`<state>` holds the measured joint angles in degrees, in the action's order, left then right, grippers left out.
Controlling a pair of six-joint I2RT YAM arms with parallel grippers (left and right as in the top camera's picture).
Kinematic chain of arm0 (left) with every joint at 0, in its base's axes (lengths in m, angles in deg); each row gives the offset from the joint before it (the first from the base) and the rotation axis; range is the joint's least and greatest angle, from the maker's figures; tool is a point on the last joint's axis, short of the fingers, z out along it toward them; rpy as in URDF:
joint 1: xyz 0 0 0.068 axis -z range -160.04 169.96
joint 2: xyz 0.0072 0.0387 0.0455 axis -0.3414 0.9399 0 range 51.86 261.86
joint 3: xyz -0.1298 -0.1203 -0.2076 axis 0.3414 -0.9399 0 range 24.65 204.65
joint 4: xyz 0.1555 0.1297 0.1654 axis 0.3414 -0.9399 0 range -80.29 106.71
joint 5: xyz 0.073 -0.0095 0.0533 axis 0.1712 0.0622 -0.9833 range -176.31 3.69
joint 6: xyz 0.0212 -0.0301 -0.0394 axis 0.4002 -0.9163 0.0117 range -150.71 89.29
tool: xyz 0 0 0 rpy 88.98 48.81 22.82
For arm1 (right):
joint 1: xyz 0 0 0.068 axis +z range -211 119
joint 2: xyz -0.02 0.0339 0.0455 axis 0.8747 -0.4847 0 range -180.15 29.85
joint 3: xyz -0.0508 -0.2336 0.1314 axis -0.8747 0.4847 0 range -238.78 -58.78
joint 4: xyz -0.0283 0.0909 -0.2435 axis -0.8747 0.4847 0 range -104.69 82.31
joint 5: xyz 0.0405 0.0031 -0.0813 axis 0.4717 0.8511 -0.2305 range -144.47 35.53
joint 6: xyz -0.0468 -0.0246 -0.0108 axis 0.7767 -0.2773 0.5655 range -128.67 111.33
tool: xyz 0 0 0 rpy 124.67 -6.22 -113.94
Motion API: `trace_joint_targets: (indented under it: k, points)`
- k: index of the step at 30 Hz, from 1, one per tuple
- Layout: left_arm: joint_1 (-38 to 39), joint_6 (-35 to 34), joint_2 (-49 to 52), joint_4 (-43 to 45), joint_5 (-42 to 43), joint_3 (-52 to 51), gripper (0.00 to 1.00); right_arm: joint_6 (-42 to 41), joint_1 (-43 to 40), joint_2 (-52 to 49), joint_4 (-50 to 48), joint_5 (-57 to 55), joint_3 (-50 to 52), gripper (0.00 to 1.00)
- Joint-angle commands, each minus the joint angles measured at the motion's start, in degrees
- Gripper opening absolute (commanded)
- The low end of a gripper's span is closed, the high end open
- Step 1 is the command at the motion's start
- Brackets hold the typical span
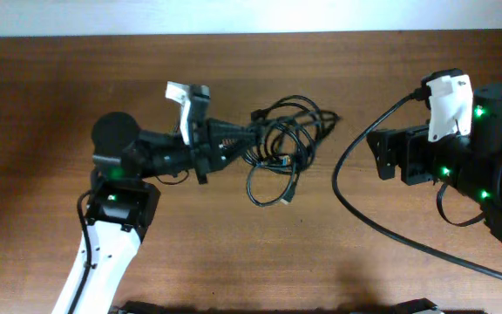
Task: Untangle cables
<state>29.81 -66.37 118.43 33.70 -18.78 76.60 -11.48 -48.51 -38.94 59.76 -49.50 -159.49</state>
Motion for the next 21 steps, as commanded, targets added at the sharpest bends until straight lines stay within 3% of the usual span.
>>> trace_joint_targets:
  k: [1, 3, 6, 8, 11, 12, 14, 21]
  points:
    - [-1.18, -10.88, -0.07, 1.44, 0.74, 0.39, 0.00, -1.25, 0.20, 0.59, -0.92, -0.04, -0.61, 0.96]
    - [-1.18, -13.42, -0.07, 4.35, 1.88, 0.39, 0.00, -0.39, 0.20, 0.55, -1.95, 2.40, -0.61, 1.00]
    - [-1.11, -16.61, -0.07, 10.25, 3.78, 0.39, 0.00, 9.90, 0.20, 0.15, -3.43, 13.46, -0.61, 1.00]
    - [-1.11, -17.70, -0.07, 10.45, 3.76, 0.39, 0.00, 11.69, 0.20, -0.26, -4.09, 14.53, -0.61, 1.00]
    - [-1.11, -17.70, -0.07, 10.43, 3.91, 0.39, 0.00, 18.36, 0.20, -0.48, -5.14, 20.20, -0.61, 0.90]
    - [-1.11, -17.70, -0.07, 10.43, 3.91, 0.39, 0.00, 20.72, 0.20, -0.48, -5.11, 22.32, -0.61, 0.79]
    - [-1.11, -17.70, -0.07, 10.43, 3.98, 0.39, 0.00, 22.60, 0.20, -0.48, -5.09, 22.91, -0.61, 0.71]
    - [-0.50, -17.68, -0.07, 11.61, 8.41, 0.39, 0.00, 31.98, 0.20, -2.01, -6.10, 27.39, -0.61, 0.70]
